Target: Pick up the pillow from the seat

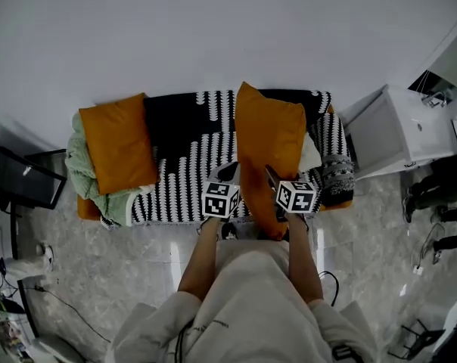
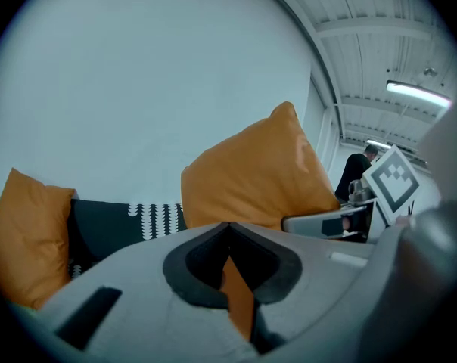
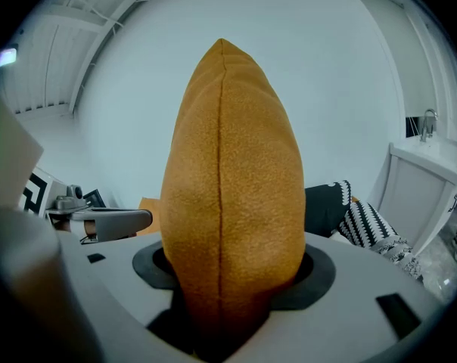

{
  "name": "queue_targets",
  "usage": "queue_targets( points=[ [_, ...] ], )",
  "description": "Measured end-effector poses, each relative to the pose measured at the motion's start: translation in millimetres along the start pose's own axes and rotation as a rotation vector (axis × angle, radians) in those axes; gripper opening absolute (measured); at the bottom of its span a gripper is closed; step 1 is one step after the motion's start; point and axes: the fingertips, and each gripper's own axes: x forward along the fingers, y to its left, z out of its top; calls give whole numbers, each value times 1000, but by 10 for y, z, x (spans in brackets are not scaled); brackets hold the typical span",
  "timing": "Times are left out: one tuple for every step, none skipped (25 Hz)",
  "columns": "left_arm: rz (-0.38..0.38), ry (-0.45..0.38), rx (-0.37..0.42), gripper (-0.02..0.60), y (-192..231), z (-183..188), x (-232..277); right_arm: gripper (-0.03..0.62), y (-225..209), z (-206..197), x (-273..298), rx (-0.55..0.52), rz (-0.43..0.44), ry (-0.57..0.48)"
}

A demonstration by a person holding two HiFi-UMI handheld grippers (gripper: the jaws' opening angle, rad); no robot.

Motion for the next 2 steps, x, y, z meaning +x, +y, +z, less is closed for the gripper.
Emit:
queue_targets(
  points=[
    [-3,-1,3,9,-8,21,14,284,-13,13,-3,5,-1,-5],
    [-6,-3,7,9,-17,42,29,284,-27,28,-7,10,-3,-10]
  ],
)
